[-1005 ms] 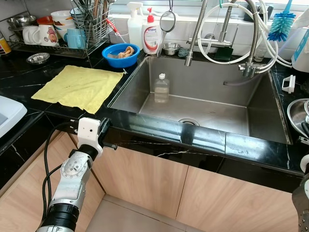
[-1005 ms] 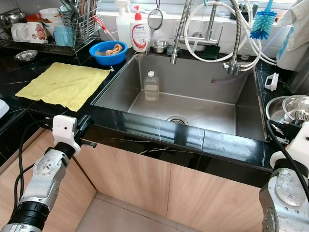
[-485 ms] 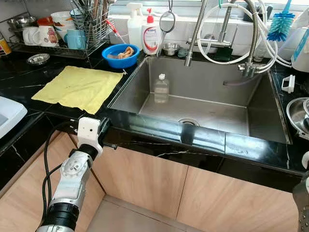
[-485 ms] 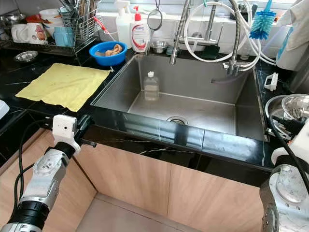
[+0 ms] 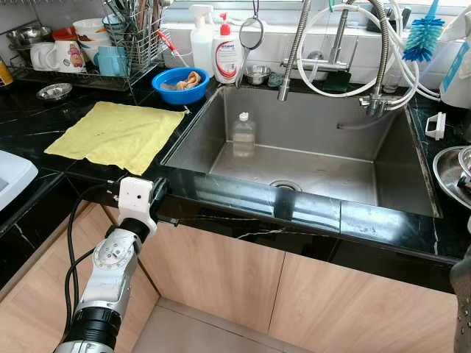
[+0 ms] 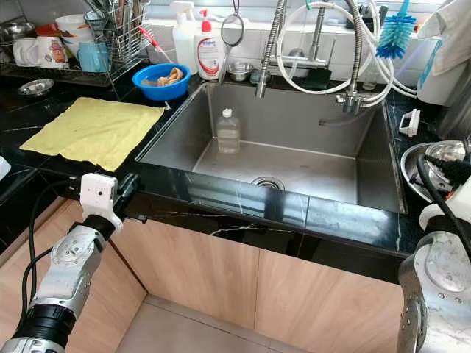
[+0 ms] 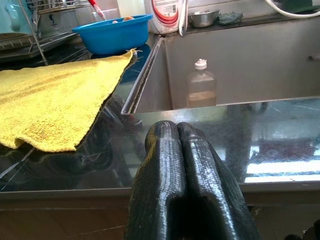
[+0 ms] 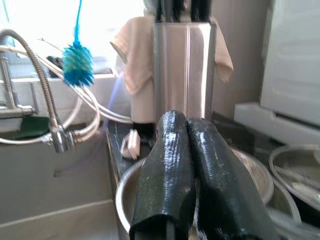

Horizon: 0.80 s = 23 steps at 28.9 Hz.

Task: Kitchen organization

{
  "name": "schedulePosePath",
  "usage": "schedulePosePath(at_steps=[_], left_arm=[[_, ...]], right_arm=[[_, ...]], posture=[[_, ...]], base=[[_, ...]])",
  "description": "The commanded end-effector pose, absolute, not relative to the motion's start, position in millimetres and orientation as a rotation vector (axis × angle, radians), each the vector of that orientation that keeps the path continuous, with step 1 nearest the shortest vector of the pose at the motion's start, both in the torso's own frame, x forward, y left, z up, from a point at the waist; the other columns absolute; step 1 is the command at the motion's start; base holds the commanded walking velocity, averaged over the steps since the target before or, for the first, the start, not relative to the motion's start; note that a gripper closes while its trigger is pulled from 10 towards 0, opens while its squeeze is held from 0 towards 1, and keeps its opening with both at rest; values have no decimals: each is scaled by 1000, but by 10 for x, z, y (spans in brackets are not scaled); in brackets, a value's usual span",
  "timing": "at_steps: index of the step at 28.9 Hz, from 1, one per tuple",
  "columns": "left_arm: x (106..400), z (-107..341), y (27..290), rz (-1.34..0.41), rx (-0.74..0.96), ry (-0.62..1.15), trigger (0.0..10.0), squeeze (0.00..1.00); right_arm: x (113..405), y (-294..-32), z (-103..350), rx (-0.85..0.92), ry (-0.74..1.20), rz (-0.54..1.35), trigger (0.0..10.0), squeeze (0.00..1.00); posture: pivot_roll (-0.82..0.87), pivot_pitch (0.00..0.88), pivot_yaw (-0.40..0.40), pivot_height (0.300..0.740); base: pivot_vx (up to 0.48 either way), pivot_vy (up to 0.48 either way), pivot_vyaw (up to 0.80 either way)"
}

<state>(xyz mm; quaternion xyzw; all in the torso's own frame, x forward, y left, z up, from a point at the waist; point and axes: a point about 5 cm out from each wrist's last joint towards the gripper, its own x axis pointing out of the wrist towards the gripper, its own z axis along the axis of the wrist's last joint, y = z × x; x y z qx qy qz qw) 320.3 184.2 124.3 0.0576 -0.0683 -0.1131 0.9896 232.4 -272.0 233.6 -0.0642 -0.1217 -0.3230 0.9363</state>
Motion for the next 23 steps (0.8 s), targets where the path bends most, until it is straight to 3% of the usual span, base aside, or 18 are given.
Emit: schedulePosePath(at_steps=[1, 2, 3, 7, 10, 20, 23], left_arm=[[3229, 1278, 1870, -215, 128, -151, 10000, 0], [3229, 1277, 1873, -214, 128, -151, 10000, 0], [3226, 1272, 1878, -212, 128, -150, 10000, 0], [3223, 1265, 1875, -212, 128, -149, 10000, 0], [3229, 1257, 1845, -215, 124, -149, 10000, 0], [3230, 1251, 1814, -214, 119, -155, 10000, 0], [3226, 1247, 1801, -213, 118, -157, 10000, 0]], right_arm=[[2315, -2642, 2476, -150, -321, -630, 3725, 0], [2320, -2627, 2496, -155, -328, -623, 5490, 0], [2346, -2574, 2553, -169, -359, -581, 10000, 0], [2466, -2413, 2564, -163, -345, -420, 10000, 0], [2690, -2251, 2421, -180, -219, -218, 10000, 0], [3289, -2177, 2326, -108, -71, 38, 10000, 0], [3467, -2212, 2186, -105, 5, 28, 10000, 0]], posture=[[-46, 0, 52, 740], [-46, 0, 52, 740], [-50, 0, 52, 740], [-51, 0, 52, 740], [-54, 0, 53, 740], [-40, 0, 43, 740], [-30, 0, 37, 740]], base=[[0, 0, 0], [0, 0, 0], [0, 0, 0], [0, 0, 0], [0, 0, 0], [0, 0, 0], [0, 0, 0]])
